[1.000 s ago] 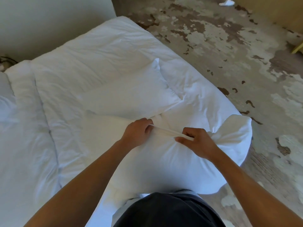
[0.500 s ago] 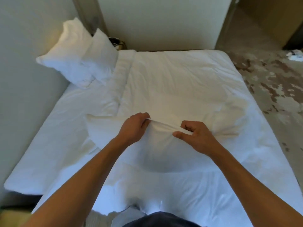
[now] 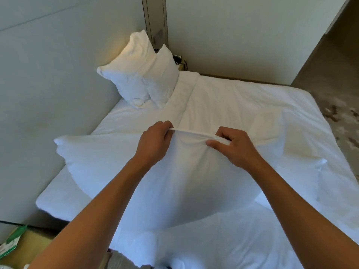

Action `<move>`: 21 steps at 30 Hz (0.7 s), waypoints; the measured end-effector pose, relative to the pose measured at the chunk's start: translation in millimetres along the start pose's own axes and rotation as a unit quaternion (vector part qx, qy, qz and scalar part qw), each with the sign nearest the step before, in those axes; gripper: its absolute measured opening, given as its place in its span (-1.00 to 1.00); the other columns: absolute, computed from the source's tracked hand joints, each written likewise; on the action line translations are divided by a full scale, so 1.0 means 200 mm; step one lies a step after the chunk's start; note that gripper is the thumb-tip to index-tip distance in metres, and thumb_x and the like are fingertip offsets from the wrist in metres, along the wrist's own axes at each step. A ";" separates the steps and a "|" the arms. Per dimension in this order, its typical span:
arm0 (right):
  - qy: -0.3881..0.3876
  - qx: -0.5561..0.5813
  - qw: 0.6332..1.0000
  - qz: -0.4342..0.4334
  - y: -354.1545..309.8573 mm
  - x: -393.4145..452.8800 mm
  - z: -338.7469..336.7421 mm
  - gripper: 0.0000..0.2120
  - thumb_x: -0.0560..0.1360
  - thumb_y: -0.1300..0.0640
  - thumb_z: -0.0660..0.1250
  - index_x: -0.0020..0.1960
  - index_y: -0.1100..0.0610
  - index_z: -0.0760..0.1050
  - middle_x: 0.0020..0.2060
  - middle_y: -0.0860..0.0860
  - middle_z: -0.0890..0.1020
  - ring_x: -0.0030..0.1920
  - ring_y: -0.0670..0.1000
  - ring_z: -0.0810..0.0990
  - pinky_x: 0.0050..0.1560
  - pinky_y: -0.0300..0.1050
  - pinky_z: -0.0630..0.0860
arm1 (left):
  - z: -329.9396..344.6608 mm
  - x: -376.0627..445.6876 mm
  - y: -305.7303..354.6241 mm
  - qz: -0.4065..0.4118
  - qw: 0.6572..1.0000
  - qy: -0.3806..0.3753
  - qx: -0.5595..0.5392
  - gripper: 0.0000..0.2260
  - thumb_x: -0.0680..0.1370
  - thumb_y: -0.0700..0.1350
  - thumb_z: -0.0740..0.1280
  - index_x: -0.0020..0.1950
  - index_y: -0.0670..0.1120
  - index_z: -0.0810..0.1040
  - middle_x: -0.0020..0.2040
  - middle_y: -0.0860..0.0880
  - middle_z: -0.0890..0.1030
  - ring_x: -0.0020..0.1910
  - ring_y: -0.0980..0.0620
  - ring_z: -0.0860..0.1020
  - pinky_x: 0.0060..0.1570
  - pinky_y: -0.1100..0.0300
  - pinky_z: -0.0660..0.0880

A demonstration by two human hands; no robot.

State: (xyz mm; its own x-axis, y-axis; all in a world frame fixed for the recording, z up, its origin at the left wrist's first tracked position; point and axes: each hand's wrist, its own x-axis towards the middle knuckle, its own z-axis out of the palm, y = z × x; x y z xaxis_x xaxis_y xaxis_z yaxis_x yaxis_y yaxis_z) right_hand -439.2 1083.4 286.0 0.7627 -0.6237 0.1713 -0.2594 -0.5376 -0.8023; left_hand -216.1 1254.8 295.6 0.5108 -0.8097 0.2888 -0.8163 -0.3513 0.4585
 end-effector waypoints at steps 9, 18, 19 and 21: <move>-0.123 -0.167 0.961 0.185 0.34 0.05 0.77 -0.72 0.52 -0.16 0.50 -0.24 -0.09 0.48 -0.37 -0.10 0.52 -0.31 -0.01 0.52 -0.34 -0.12 0.35 | 0.36 -0.22 -0.69 -0.109 0.976 -0.186 -0.021 -0.78 0.69 0.01 0.21 0.11 -0.05 0.60 -0.05 -0.05 0.51 -0.01 -0.17 0.60 -0.11 0.08 0.45; -0.050 -0.309 0.921 0.231 0.44 0.10 0.89 -0.59 0.60 -0.30 0.29 -0.21 -0.01 0.50 -0.24 -0.07 0.49 -0.13 0.09 0.61 -0.23 -0.10 0.37 | 0.46 -0.08 -1.04 -0.113 0.966 -0.231 -0.014 -0.76 0.65 0.04 0.28 0.26 -0.01 0.46 0.16 -0.11 0.46 -0.07 -0.23 0.61 -0.15 0.07 0.47; -0.045 -0.318 0.918 0.233 0.44 0.11 0.90 -0.58 0.59 -0.30 0.30 -0.19 0.02 0.56 -0.22 -0.05 0.52 -0.09 0.11 0.63 -0.20 -0.09 0.41 | 0.47 -0.07 -1.06 -0.117 0.965 -0.234 -0.006 -0.74 0.64 0.05 0.28 0.28 -0.02 0.45 0.18 -0.13 0.45 -0.08 -0.24 0.62 -0.16 0.08 0.46; -0.032 -0.359 0.904 0.229 0.44 0.12 0.92 -0.54 0.58 -0.32 0.31 -0.07 0.08 0.67 -0.12 0.02 0.61 0.02 0.14 0.61 -0.12 -0.05 0.50 | 0.46 -0.05 -1.11 -0.125 0.963 -0.241 0.008 -0.71 0.64 0.07 0.29 0.31 -0.02 0.45 0.21 -0.14 0.45 -0.07 -0.24 0.63 -0.16 0.08 0.47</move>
State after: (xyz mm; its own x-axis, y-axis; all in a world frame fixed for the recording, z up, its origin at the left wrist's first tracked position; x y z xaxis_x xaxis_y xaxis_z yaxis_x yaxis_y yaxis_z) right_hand -334.1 1126.3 114.2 0.5044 -0.8525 -0.1372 -0.8572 -0.4752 -0.1986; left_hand -66.1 1297.8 112.8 0.5104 -0.8219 -0.2529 -0.6910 -0.5670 0.4484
